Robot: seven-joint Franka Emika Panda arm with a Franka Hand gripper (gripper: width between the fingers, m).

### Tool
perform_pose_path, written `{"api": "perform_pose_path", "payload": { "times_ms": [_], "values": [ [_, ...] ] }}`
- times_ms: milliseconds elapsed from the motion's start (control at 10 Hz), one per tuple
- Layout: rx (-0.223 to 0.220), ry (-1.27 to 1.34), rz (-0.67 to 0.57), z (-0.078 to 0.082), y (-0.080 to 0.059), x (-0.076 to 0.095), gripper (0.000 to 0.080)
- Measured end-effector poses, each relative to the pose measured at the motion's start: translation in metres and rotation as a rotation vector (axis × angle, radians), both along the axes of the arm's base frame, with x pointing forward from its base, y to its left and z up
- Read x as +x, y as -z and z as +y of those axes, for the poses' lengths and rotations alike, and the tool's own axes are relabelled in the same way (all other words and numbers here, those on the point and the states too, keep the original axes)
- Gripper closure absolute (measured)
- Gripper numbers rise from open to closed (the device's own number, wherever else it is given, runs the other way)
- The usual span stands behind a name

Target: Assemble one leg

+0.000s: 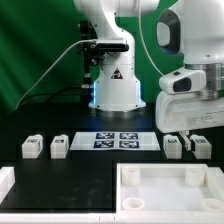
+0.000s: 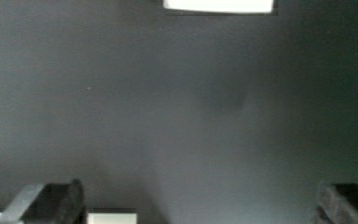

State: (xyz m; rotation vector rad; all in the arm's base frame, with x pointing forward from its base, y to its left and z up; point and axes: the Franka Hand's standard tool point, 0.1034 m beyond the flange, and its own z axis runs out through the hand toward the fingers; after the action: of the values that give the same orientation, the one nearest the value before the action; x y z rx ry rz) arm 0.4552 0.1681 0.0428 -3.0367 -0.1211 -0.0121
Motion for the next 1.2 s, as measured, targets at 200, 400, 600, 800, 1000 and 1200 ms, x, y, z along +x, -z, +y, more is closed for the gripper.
{"api": "perform_pose_path", "payload": {
  "times_ms": [200, 400, 600, 800, 1000, 1200],
  "values": [
    [0.0, -0.001, 0.004, 0.001, 0.0, -0.001, 0.0151],
    [-0.048, 0.004, 0.255, 0.005, 0.002, -0.027, 0.0151],
    [-0.085, -0.013, 0.441, 0.0, 0.004, -0.044, 0.0151],
    [-0.105, -0.021, 0.593, -0.001, 0.005, -0.047, 0.0151],
    [-0.129, -0.034, 0.778, -0.003, 0.006, -0.05, 0.0151],
    [-0.135, -0.016, 0.784, 0.003, 0.012, -0.05, 0.0151]
  ]
}}
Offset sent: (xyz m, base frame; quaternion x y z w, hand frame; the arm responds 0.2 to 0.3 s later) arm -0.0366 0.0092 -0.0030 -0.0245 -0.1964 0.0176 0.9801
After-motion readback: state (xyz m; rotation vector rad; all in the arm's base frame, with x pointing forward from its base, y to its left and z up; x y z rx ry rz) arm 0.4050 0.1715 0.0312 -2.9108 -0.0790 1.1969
